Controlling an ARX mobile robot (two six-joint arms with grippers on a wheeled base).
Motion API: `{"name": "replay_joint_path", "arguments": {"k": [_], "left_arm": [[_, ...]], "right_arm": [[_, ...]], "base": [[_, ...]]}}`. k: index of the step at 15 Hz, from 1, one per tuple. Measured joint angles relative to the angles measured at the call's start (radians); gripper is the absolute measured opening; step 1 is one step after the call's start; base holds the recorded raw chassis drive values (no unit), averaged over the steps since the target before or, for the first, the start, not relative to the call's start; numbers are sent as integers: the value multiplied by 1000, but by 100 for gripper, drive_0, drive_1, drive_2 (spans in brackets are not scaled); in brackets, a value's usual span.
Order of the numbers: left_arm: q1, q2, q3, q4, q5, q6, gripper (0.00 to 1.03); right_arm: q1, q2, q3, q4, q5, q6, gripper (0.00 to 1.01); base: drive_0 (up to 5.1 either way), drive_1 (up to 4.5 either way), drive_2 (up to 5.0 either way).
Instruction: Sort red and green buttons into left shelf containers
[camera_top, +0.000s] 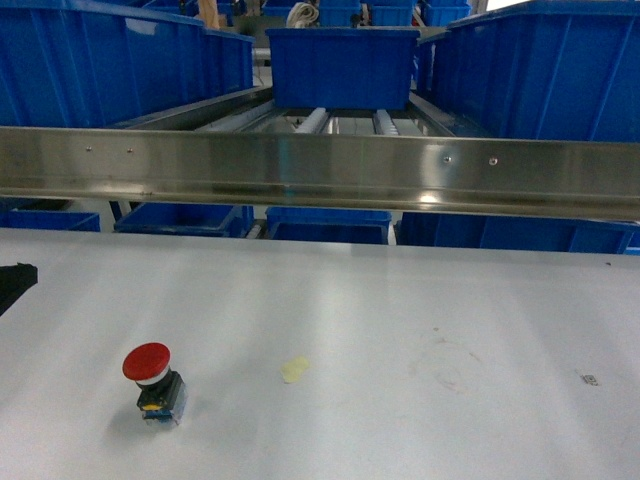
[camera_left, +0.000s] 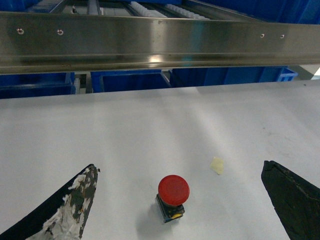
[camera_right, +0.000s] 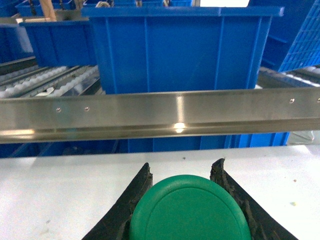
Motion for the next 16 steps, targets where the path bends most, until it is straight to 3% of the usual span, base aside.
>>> {"name": "replay_joint_path", "arguments": {"k": [5,7,11,13,14,16], "left_arm": [[0,0,0,0,0,0,98],[0,0,0,0,0,0,98],[-12,21,0,35,0,6,98],[-51,182,57,138,-12,52,98],[-58,380,111,221,-20,122,98],[-47,537,166,269,-47,176,98]], "right_arm": [[24,-129,-63,-136,-35,-24,31],[24,-160,-74,-162,-45,-49,31],[23,-157,-74,-163,-42,-64,31],[23,-157,-74,-163,-43,-66,31],[23,-157,-74,-163,-41,-67,31],[23,-157,-74,-163,-41,-67,31]], "base": [[0,0,0],[0,0,0],[0,0,0],[0,0,0],[0,0,0],[0,0,0]]}}
